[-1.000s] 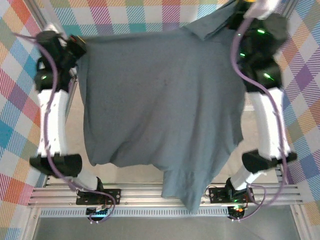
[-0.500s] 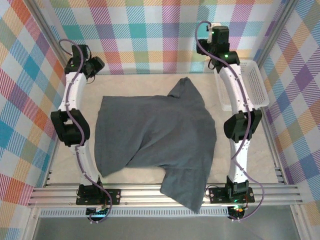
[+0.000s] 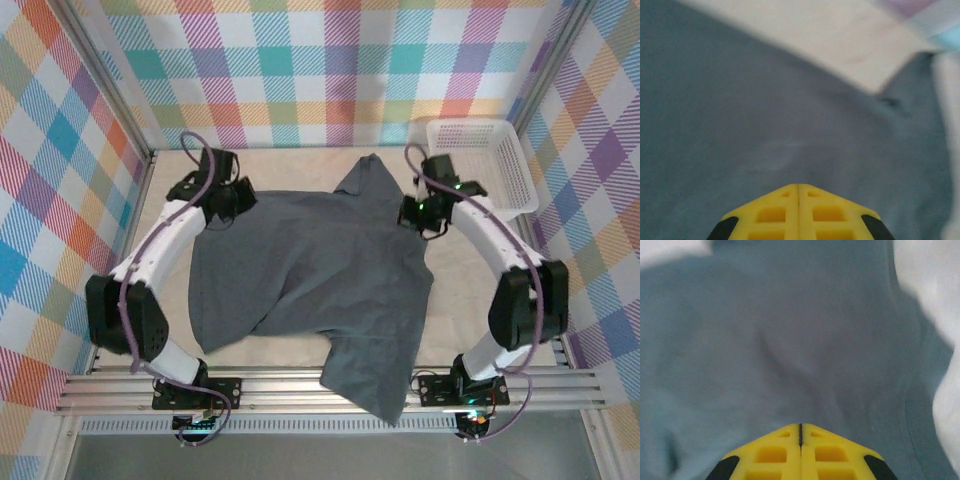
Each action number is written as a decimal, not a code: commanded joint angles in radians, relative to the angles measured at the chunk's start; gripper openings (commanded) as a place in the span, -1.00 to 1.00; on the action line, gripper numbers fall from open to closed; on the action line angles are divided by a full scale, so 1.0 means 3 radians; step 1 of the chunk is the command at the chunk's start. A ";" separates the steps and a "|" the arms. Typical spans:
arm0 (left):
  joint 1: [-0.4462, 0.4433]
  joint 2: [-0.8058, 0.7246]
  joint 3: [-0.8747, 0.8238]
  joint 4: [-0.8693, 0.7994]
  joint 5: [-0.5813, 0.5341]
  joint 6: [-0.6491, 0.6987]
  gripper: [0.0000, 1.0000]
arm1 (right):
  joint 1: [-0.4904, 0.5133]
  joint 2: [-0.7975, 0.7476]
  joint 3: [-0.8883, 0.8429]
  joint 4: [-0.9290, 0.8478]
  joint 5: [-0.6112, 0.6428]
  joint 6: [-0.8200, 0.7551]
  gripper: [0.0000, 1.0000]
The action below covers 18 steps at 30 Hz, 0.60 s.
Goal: Fold the inside-out t-shirt
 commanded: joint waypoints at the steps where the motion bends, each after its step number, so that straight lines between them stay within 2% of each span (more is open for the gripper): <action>1: 0.0113 0.0324 -0.0067 -0.0219 -0.0408 -0.0156 -1.00 | 0.0030 0.0231 -0.0108 0.0409 0.0006 0.0475 -1.00; 5: 0.0366 0.0934 0.0064 -0.0157 -0.0251 -0.0377 -1.00 | 0.0060 0.0667 -0.0001 0.0505 0.0314 0.0705 -1.00; 10: 0.0498 0.1449 0.0341 -0.0009 -0.0376 -0.0557 -1.00 | 0.0102 0.1212 0.0314 0.0760 0.0577 0.0709 -1.00; 14: 0.0575 0.2003 0.0867 -0.0109 -0.0257 -0.0693 -1.00 | 0.0110 0.1807 0.0972 0.0536 0.0596 0.0688 -1.00; 18: 0.0616 0.2383 0.1375 -0.0219 -0.0228 -0.0761 -1.00 | 0.0110 0.2119 0.1407 0.0510 0.0530 0.0748 -1.00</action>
